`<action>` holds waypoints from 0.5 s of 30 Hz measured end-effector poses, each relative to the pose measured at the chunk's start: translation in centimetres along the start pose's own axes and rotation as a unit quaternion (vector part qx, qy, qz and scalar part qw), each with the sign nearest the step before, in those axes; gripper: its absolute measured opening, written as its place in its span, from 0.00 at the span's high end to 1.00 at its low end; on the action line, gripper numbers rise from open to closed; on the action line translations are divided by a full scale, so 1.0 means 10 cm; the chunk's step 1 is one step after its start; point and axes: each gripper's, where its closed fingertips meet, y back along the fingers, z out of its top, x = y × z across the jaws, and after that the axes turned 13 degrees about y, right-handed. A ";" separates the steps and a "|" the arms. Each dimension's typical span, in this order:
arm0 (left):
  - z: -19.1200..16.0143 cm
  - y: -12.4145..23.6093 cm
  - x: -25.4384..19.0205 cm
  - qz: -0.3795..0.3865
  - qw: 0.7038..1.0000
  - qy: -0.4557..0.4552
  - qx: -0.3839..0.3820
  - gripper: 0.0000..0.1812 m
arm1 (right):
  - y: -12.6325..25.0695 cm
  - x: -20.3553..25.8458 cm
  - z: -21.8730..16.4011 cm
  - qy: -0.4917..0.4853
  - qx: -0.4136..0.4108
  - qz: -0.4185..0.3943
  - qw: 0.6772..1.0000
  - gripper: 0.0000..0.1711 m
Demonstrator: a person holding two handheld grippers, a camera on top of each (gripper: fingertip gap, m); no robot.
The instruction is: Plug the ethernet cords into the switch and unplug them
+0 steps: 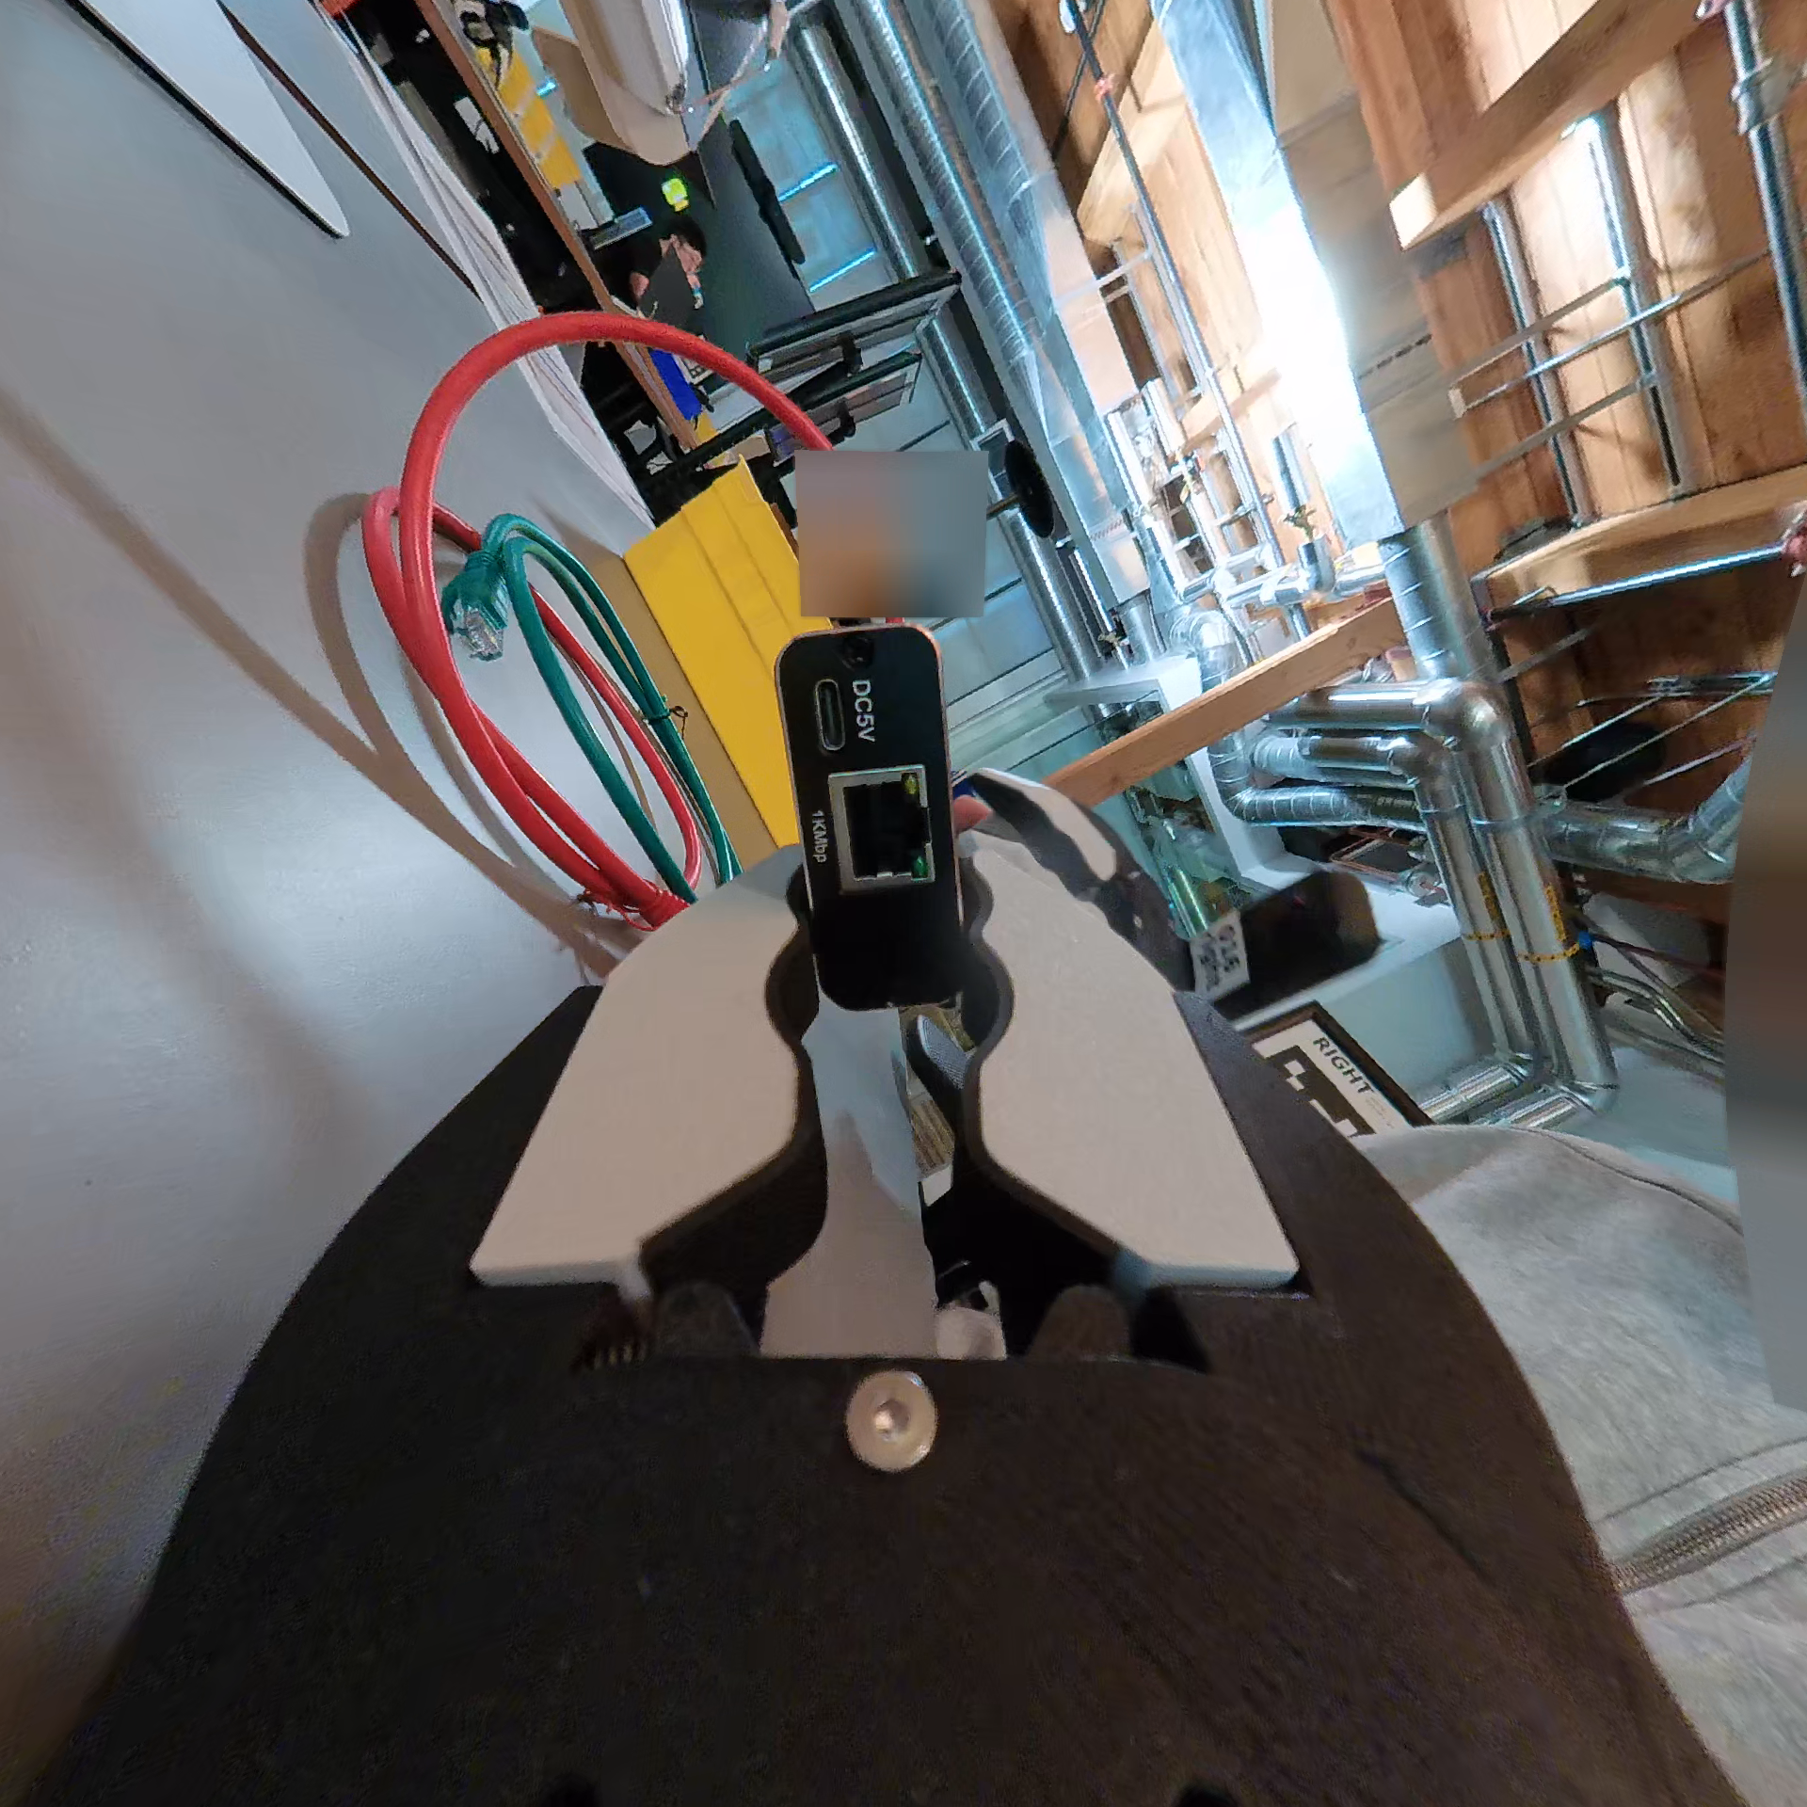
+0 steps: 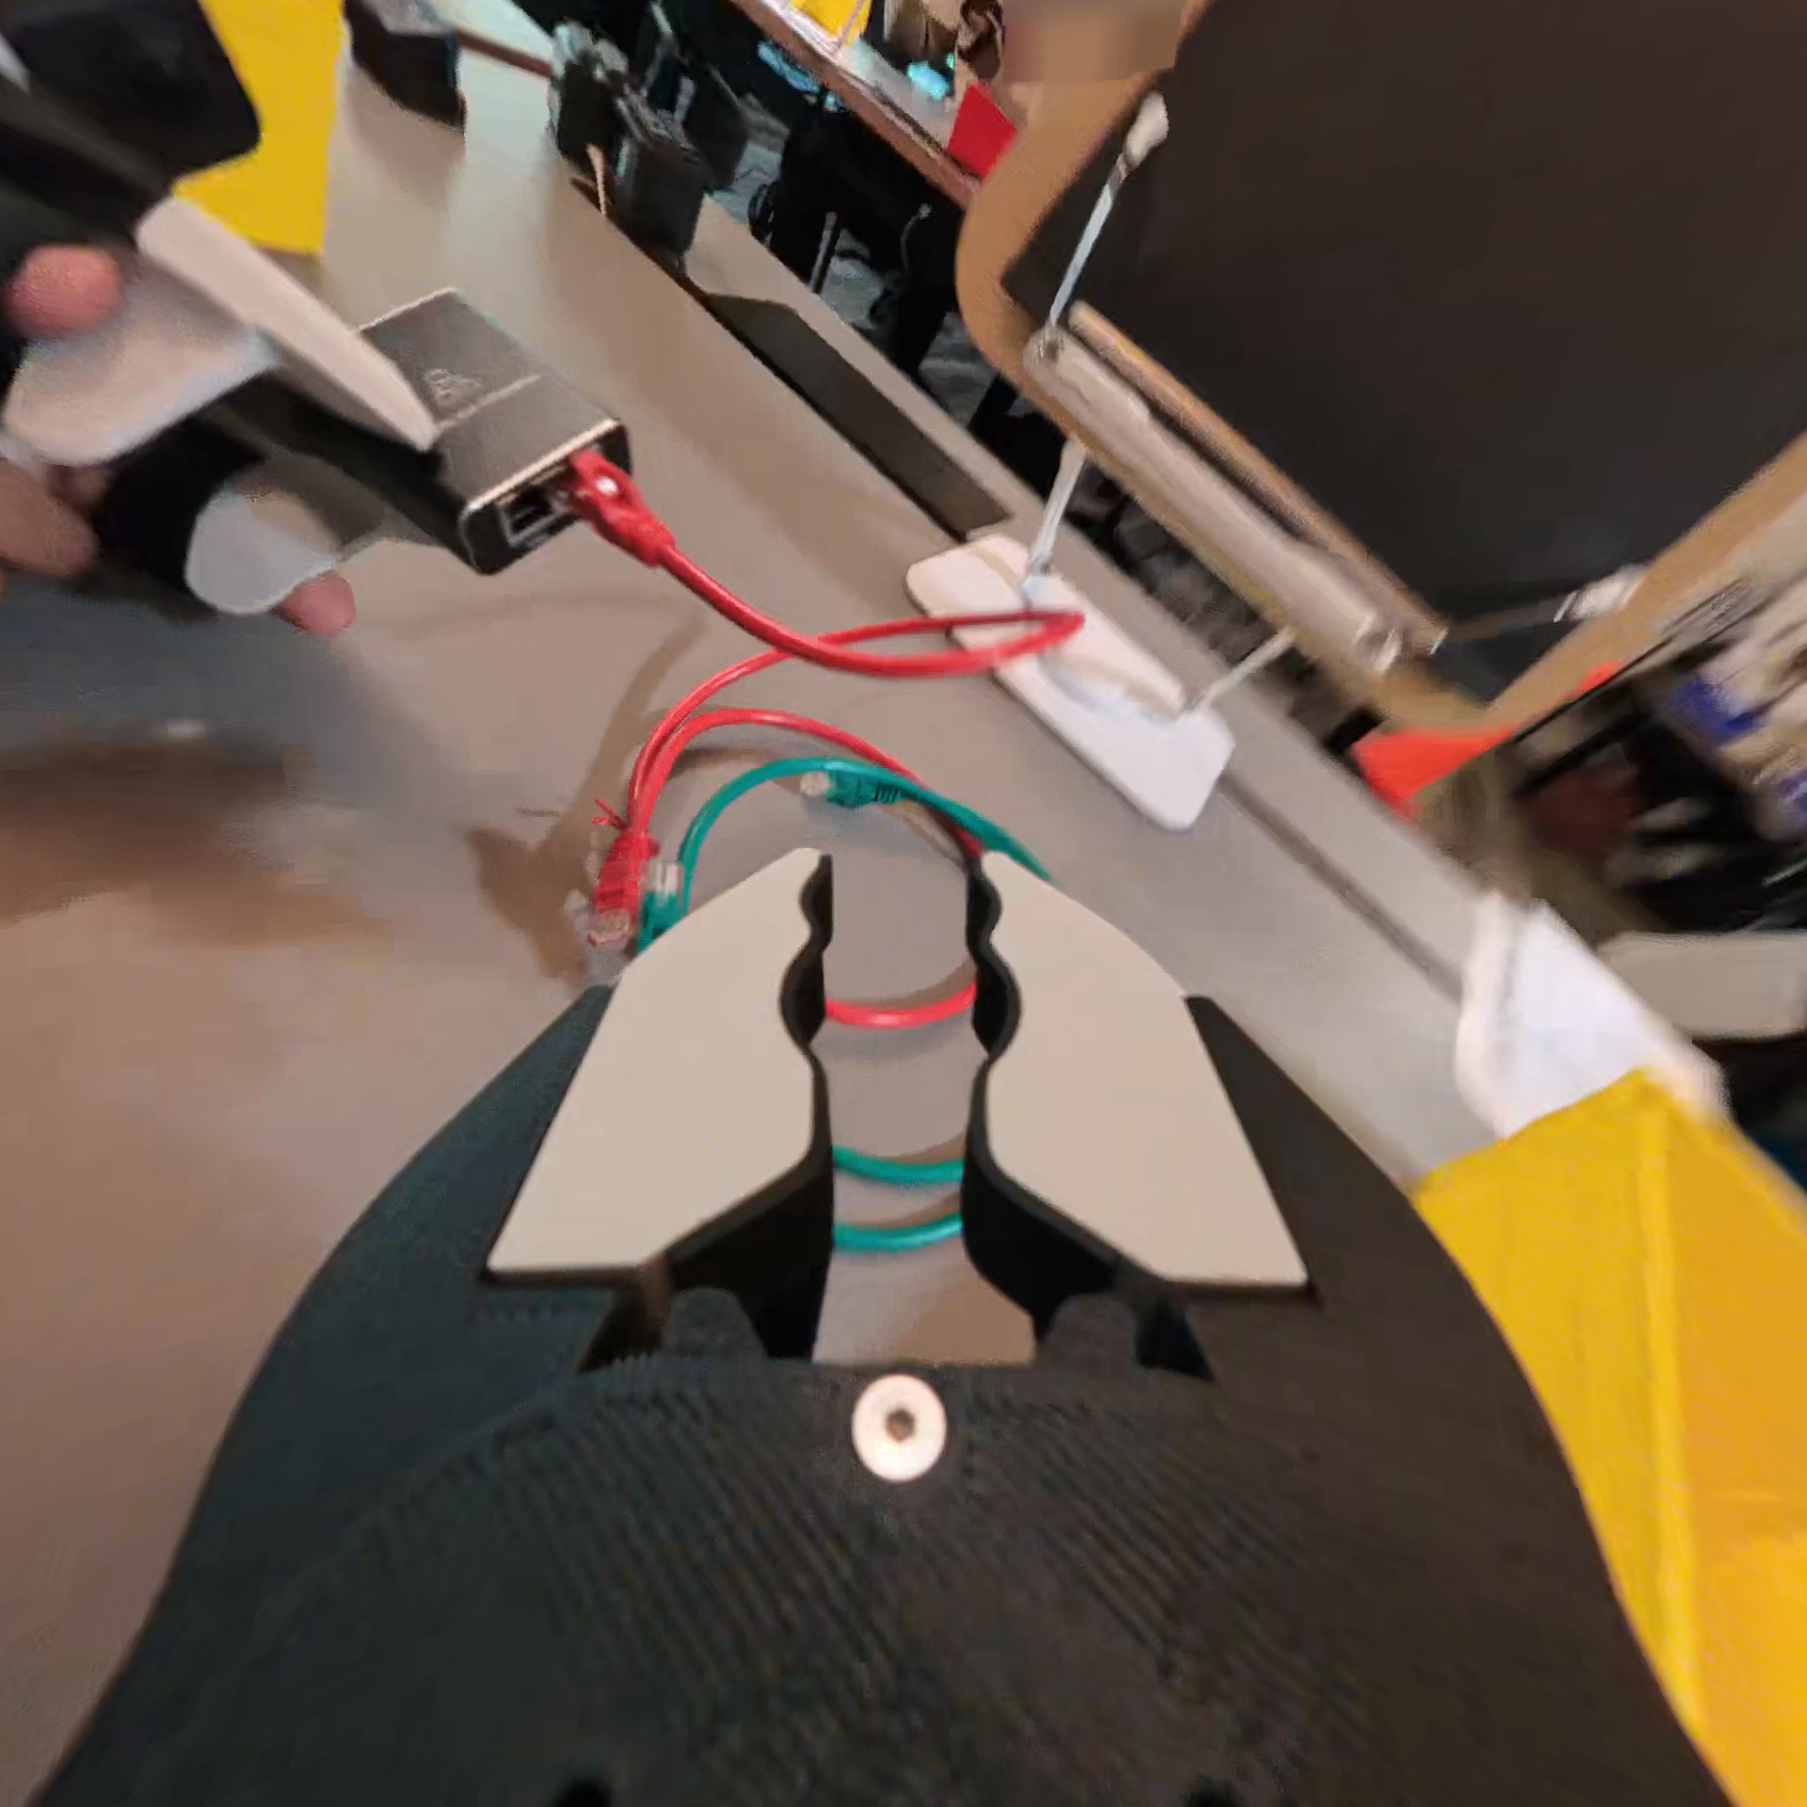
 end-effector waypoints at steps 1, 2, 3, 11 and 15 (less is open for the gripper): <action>0.00 0.00 0.00 0.000 1.000 0.001 0.000 0.87 | 0.02 -0.01 -0.10 -0.055 0.006 0.021 0.998 0.83; 0.00 0.00 0.00 0.001 1.000 0.002 0.001 0.87 | 0.03 0.01 -0.18 -0.110 0.011 0.045 0.993 0.80; 0.00 0.00 0.01 0.002 1.000 0.002 0.001 0.87 | 0.05 0.06 -0.23 -0.160 0.011 0.070 0.985 0.80; 0.00 -0.01 0.02 0.004 1.000 0.004 0.002 0.87 | -0.09 0.63 -0.51 -0.061 0.102 0.127 0.985 0.83; -0.01 -0.01 0.02 0.004 1.000 0.003 0.005 0.87 | 0.00 0.87 -0.01 -0.154 -0.009 0.183 0.971 0.98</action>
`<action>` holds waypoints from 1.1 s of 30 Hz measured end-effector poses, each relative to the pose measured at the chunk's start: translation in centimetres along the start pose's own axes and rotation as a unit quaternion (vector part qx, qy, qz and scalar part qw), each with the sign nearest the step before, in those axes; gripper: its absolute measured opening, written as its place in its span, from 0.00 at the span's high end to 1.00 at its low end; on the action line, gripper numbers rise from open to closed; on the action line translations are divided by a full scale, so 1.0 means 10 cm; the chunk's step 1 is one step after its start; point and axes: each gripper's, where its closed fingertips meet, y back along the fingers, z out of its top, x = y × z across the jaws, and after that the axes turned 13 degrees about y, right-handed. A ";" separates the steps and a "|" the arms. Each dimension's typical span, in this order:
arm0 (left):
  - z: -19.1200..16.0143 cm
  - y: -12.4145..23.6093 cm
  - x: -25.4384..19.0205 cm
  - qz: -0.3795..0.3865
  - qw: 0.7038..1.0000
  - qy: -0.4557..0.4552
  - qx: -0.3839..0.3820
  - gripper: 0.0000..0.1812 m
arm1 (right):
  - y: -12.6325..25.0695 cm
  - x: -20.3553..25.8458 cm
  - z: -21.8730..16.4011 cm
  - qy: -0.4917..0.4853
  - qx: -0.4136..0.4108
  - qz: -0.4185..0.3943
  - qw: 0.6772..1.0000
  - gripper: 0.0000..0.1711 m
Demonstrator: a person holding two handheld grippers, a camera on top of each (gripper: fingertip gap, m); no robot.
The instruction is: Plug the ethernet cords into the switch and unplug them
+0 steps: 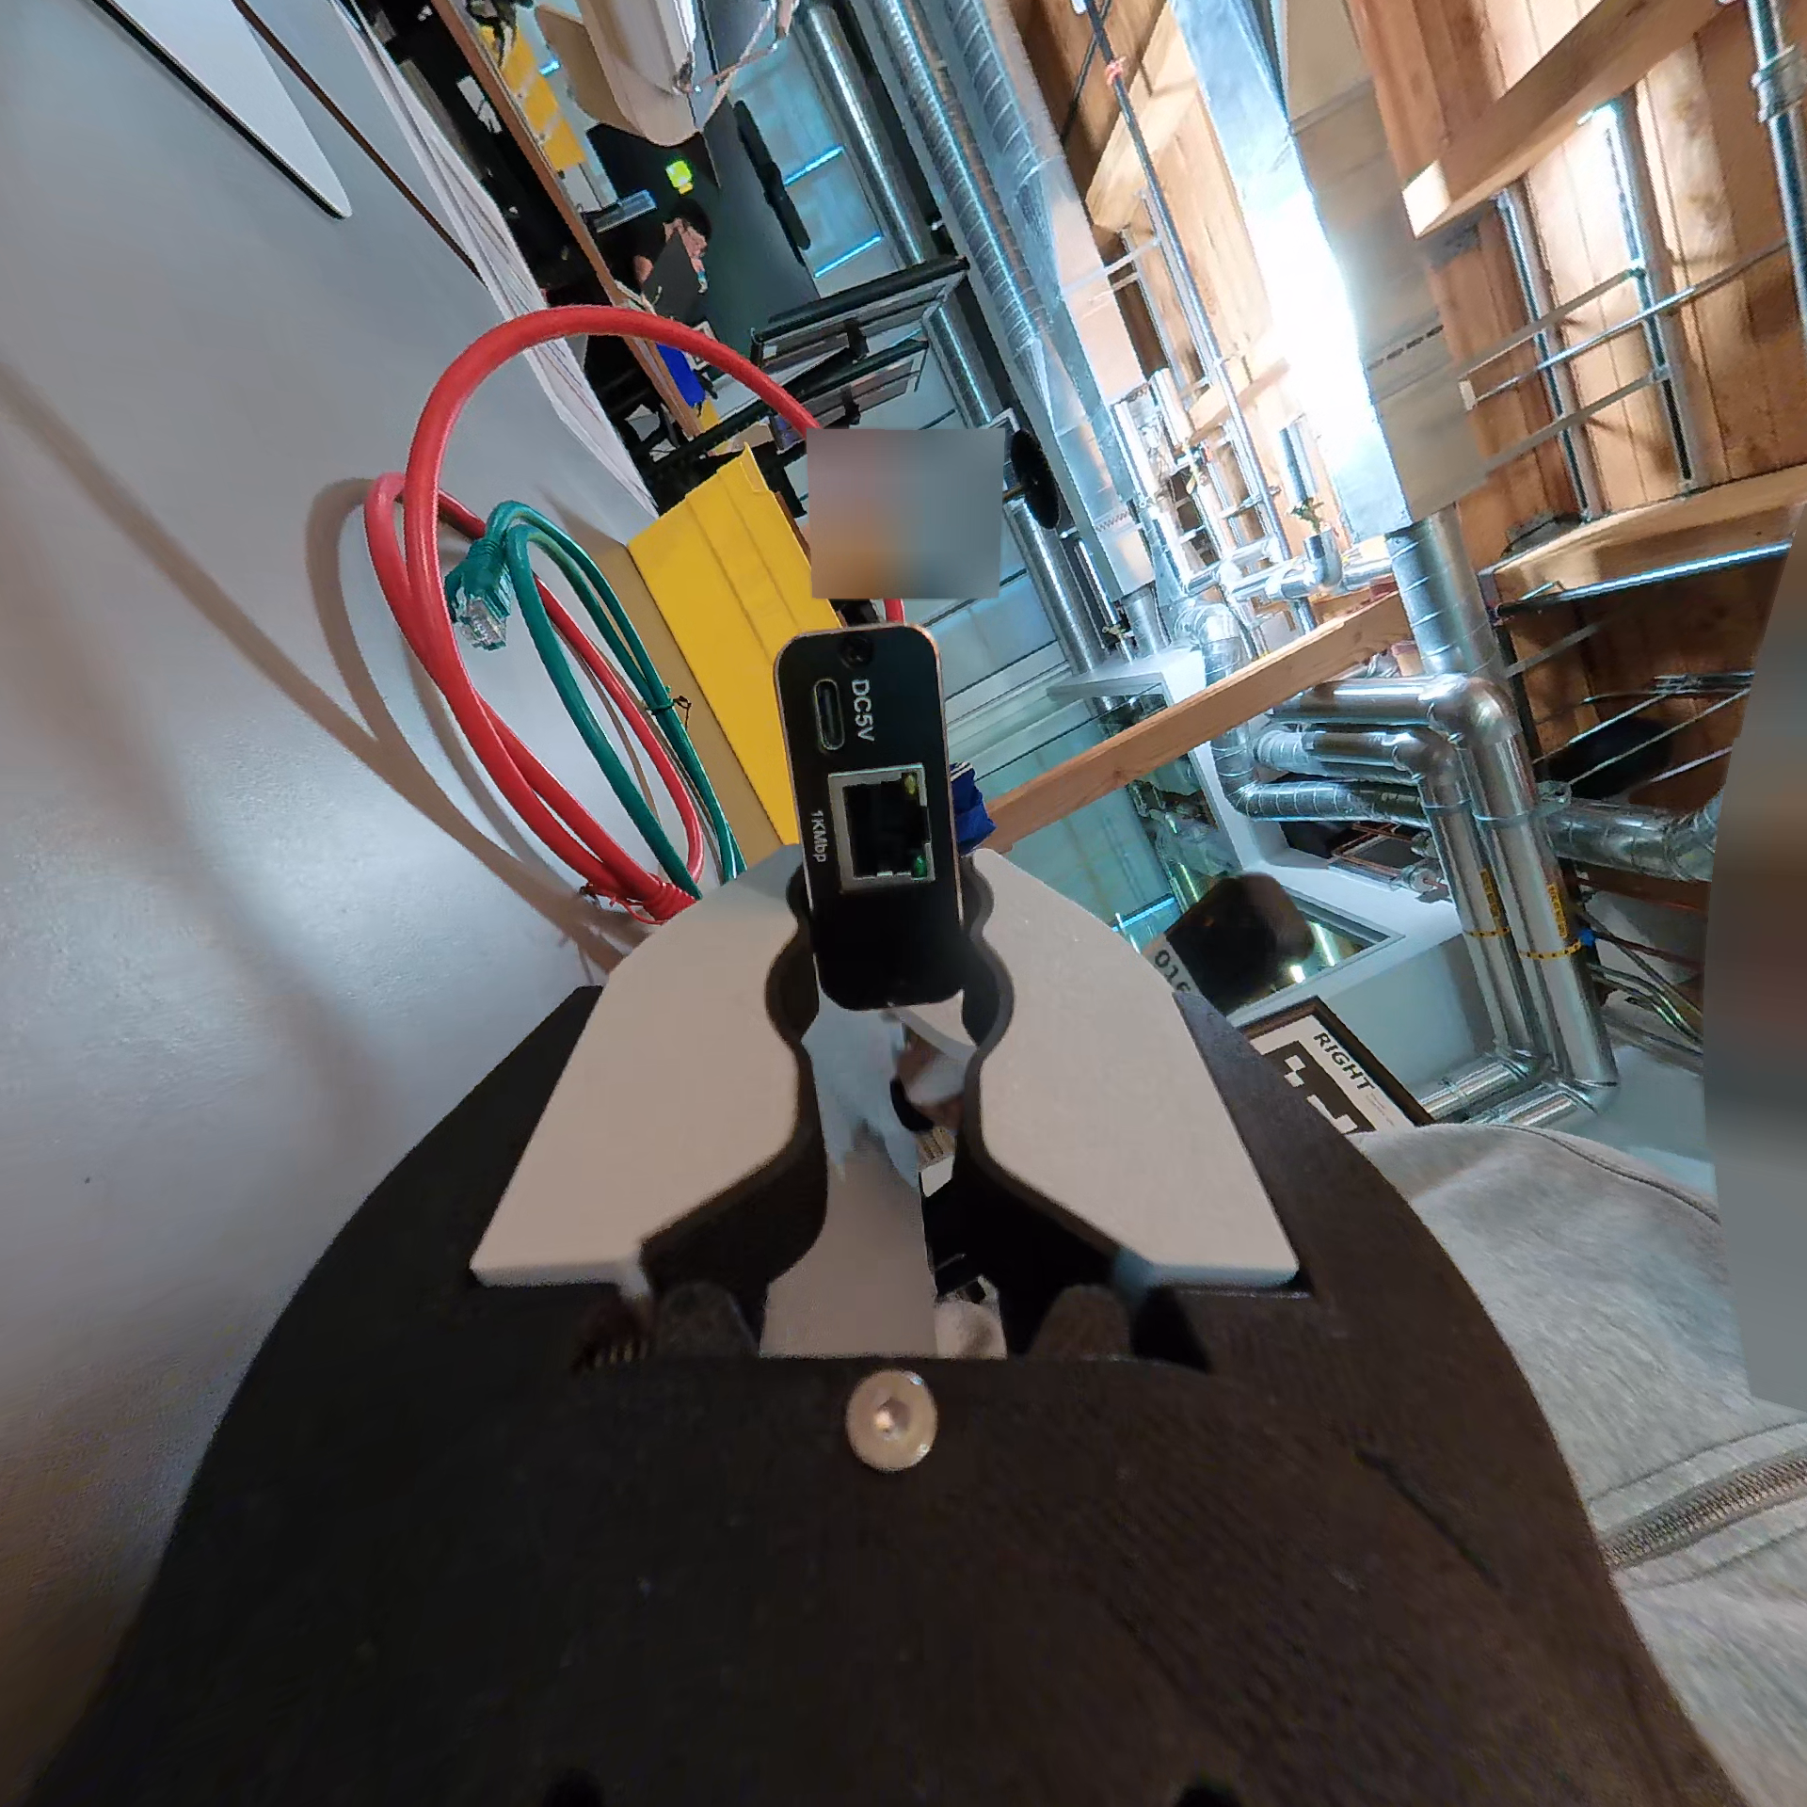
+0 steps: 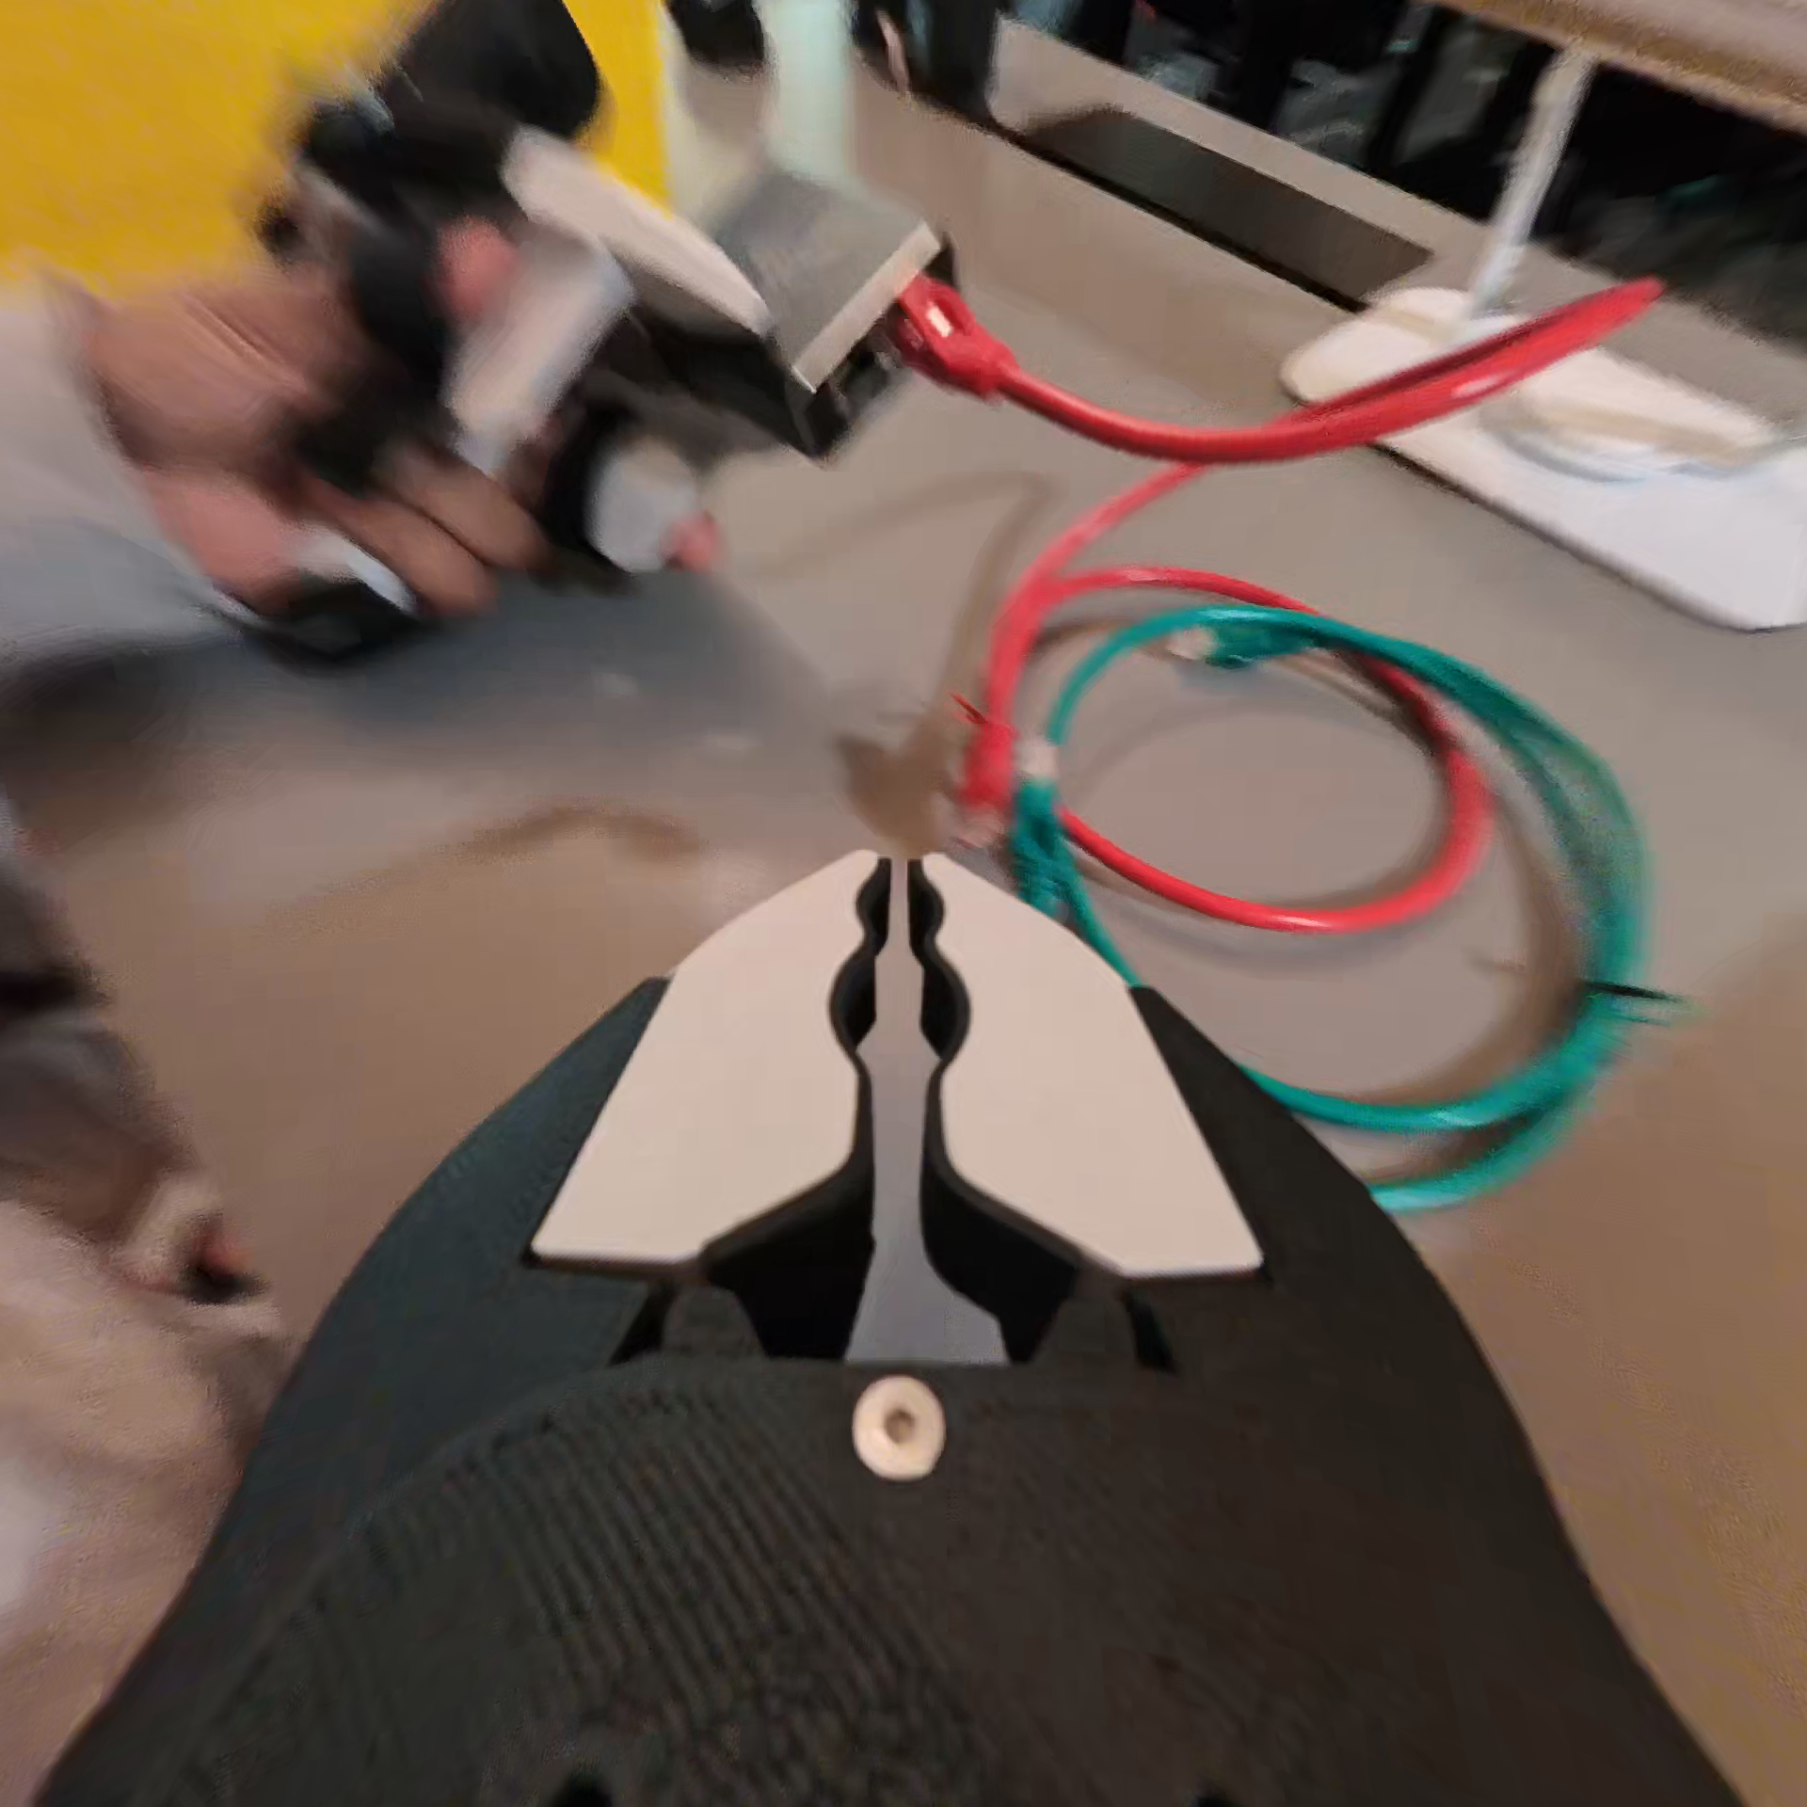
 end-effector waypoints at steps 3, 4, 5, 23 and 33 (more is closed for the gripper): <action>0.00 0.00 0.00 -0.001 1.000 0.000 0.001 0.87 | -0.04 0.21 0.12 -0.155 -0.042 0.091 0.983 0.92; 0.00 0.00 0.00 -0.001 1.000 0.001 0.001 0.87 | -0.07 0.21 0.07 -0.178 -0.031 0.097 0.979 0.89; -0.01 0.00 0.00 -0.002 1.000 0.002 0.002 0.87 | -0.10 0.19 0.00 -0.184 -0.018 0.089 0.979 0.87; -0.07 -0.04 0.01 0.003 1.000 0.003 0.019 0.87 | -0.18 -0.48 -0.54 0.175 0.167 -0.125 0.962 0.96; -0.09 -0.05 0.02 0.005 1.000 0.002 0.023 0.87 | -0.11 -0.48 -0.58 0.166 0.154 -0.097 0.969 0.93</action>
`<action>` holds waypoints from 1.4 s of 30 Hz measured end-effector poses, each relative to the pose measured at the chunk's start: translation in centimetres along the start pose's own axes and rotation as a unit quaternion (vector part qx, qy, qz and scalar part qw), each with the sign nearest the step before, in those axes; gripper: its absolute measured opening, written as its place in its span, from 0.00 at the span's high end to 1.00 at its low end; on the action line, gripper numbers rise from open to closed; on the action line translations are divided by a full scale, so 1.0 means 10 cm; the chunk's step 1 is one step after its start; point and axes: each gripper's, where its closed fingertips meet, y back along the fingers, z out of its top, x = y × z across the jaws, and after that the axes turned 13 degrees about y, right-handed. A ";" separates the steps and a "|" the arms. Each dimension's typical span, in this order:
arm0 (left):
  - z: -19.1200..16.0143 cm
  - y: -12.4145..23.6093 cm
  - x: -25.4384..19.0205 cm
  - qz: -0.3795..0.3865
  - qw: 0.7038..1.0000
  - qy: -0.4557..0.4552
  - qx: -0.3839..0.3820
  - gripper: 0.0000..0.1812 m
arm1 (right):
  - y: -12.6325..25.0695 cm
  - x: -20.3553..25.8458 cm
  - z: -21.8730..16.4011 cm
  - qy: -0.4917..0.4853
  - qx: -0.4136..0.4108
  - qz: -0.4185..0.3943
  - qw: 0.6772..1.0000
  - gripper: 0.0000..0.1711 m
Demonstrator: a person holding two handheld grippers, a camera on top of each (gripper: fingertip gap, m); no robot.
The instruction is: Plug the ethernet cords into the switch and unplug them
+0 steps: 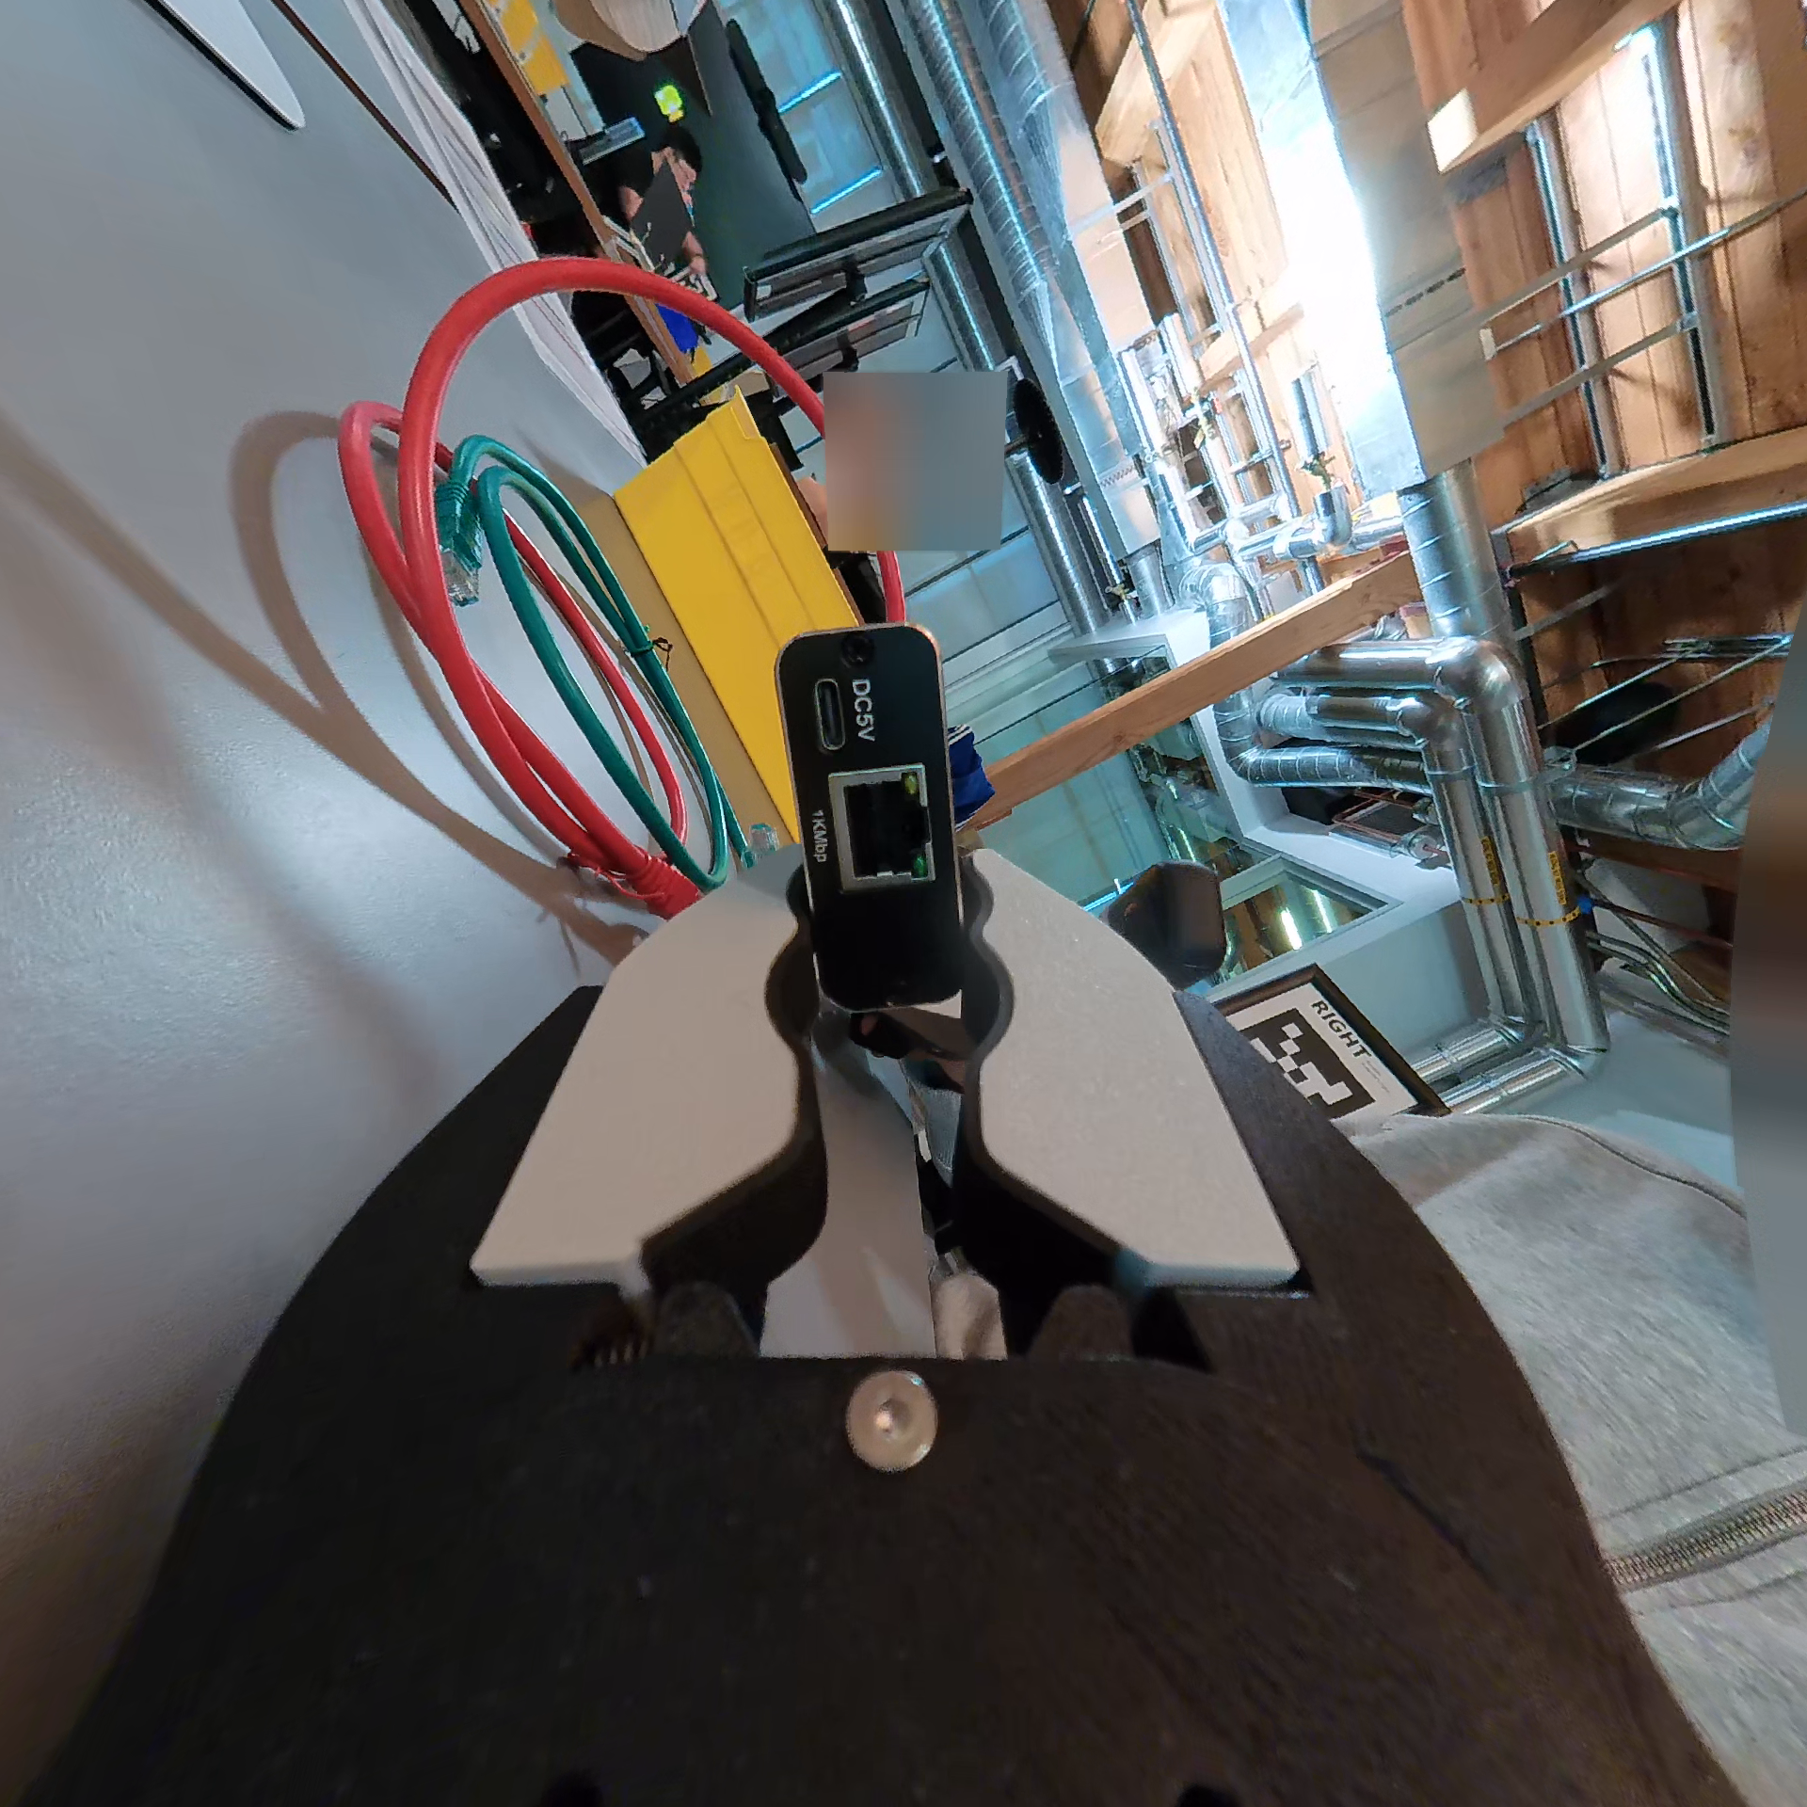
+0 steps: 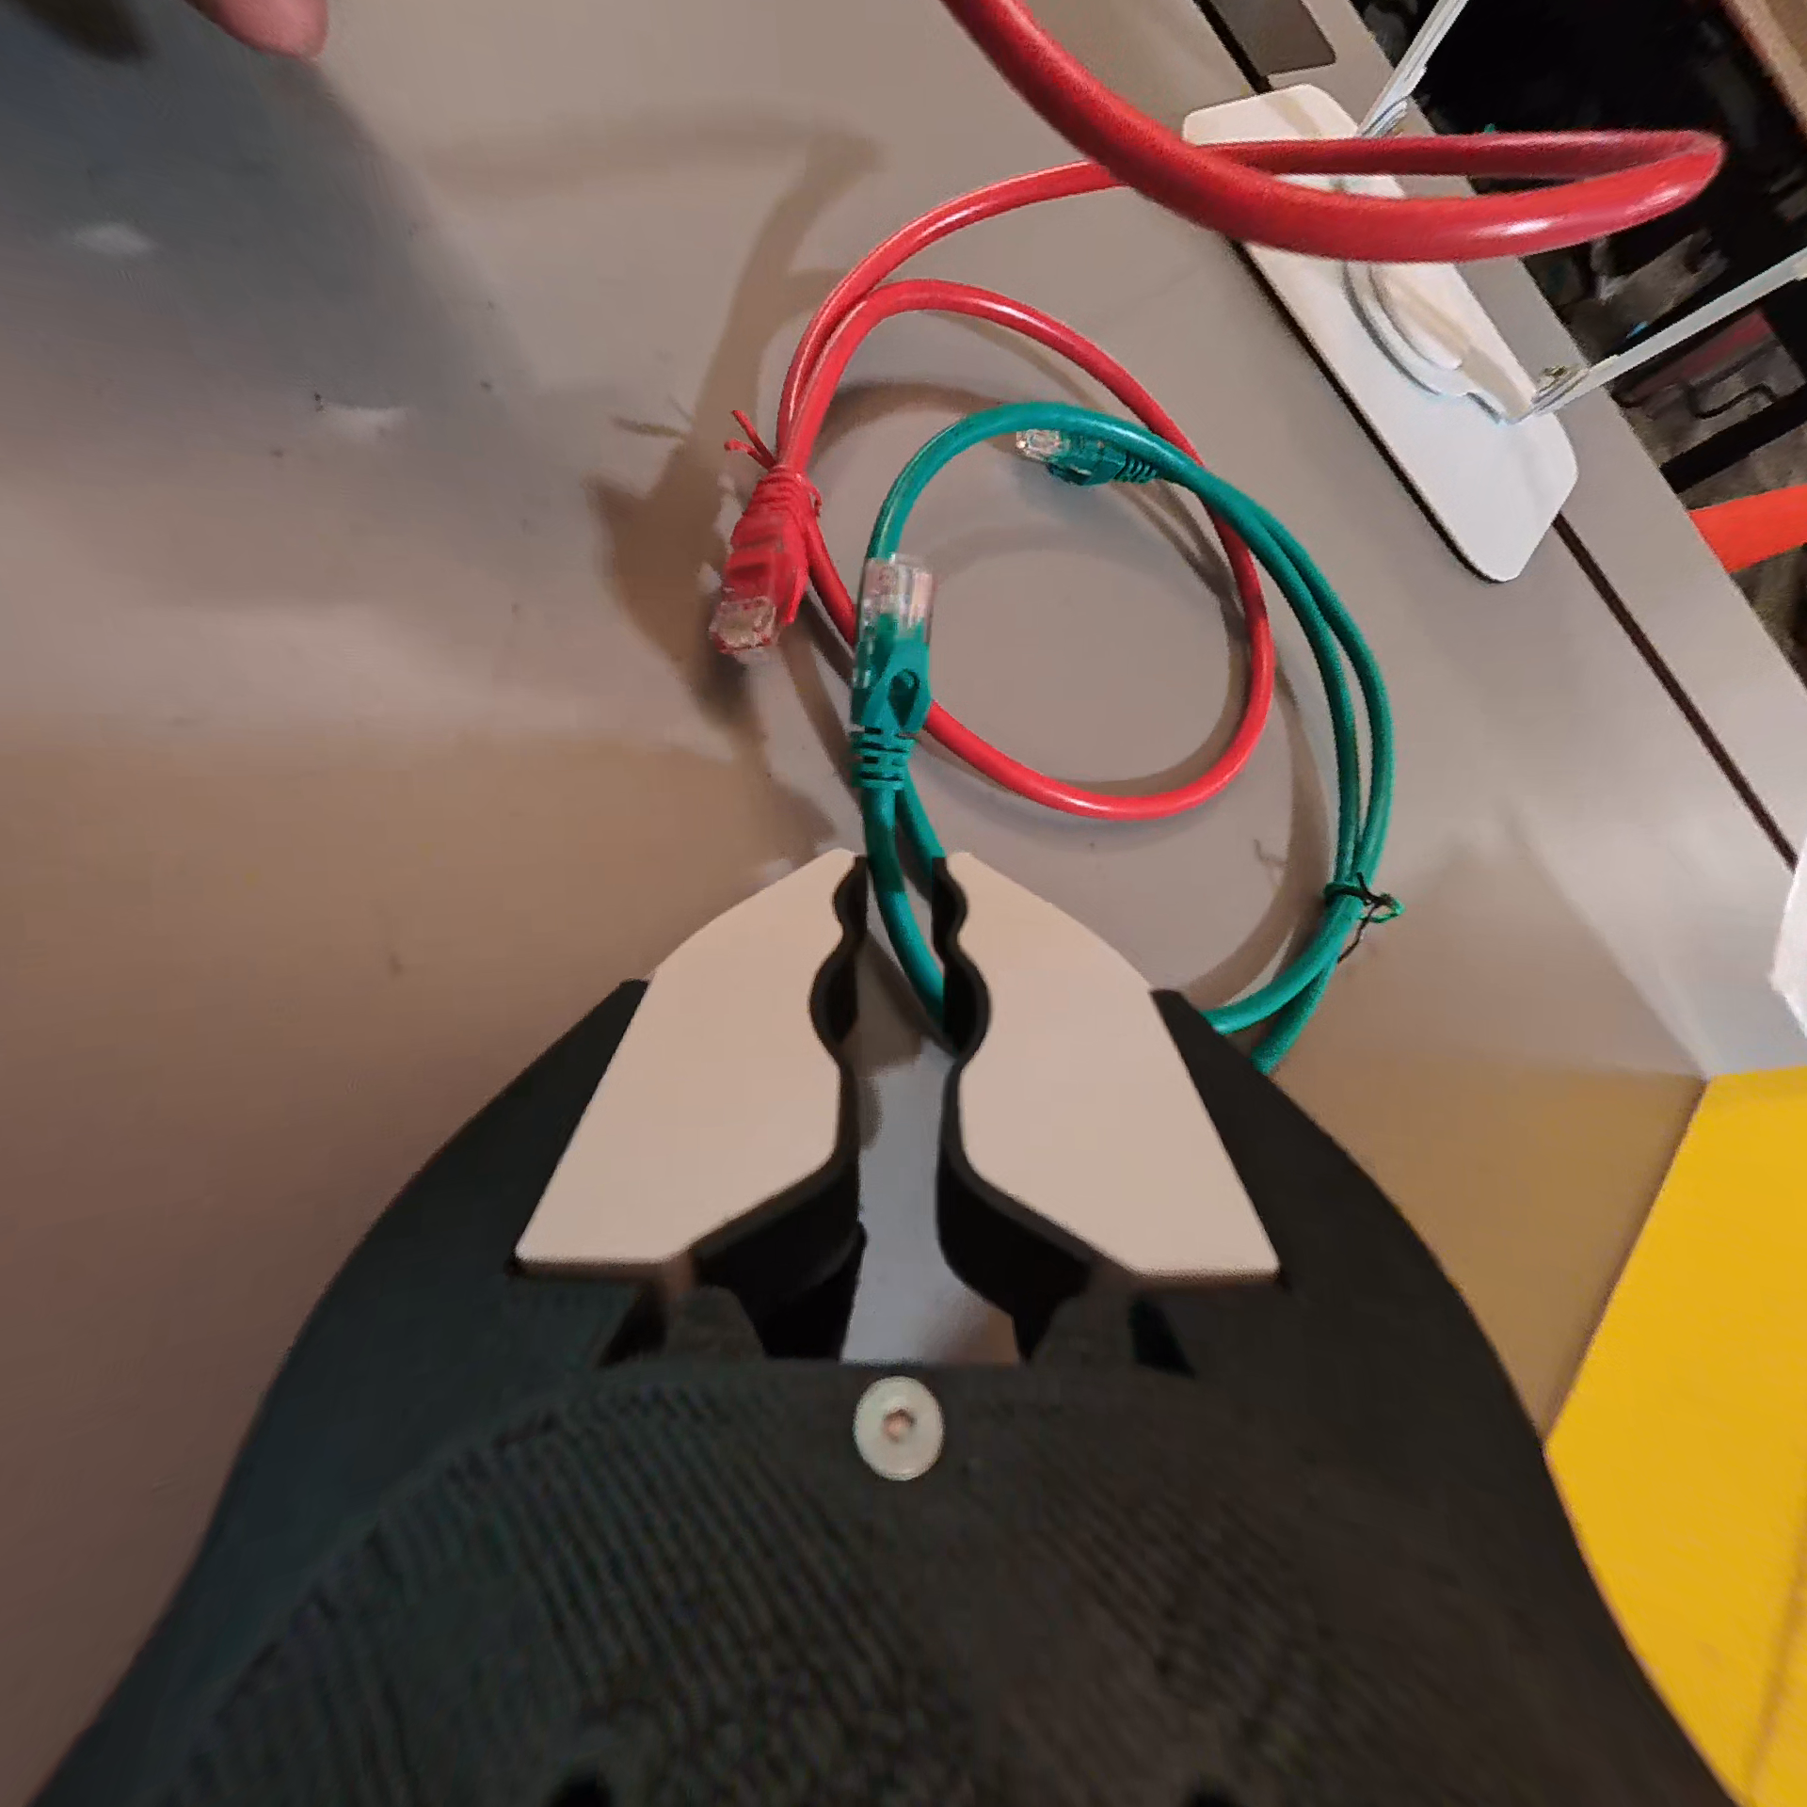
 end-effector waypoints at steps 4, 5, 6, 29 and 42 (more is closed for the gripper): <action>-0.01 0.00 0.00 0.002 1.000 -0.001 0.002 0.87 | 0.02 -0.03 0.02 0.033 -0.020 -0.007 0.999 0.96; -0.01 -0.01 0.01 0.002 1.000 -0.001 0.003 0.87 | 0.05 -0.06 0.07 0.056 -0.032 -0.020 0.998 0.97; -0.02 -0.01 0.01 0.003 1.000 -0.001 0.006 0.87 | 0.10 -0.07 0.14 0.085 -0.049 -0.033 0.995 0.97; -0.55 -0.24 0.13 0.069 0.985 -0.061 0.145 0.87 | 0.28 0.16 0.43 0.479 -0.005 -0.189 0.857 0.97; -0.55 -0.23 0.13 0.066 0.986 -0.051 0.147 0.87 | 0.36 0.20 0.47 0.503 -0.045 -0.183 0.844 0.97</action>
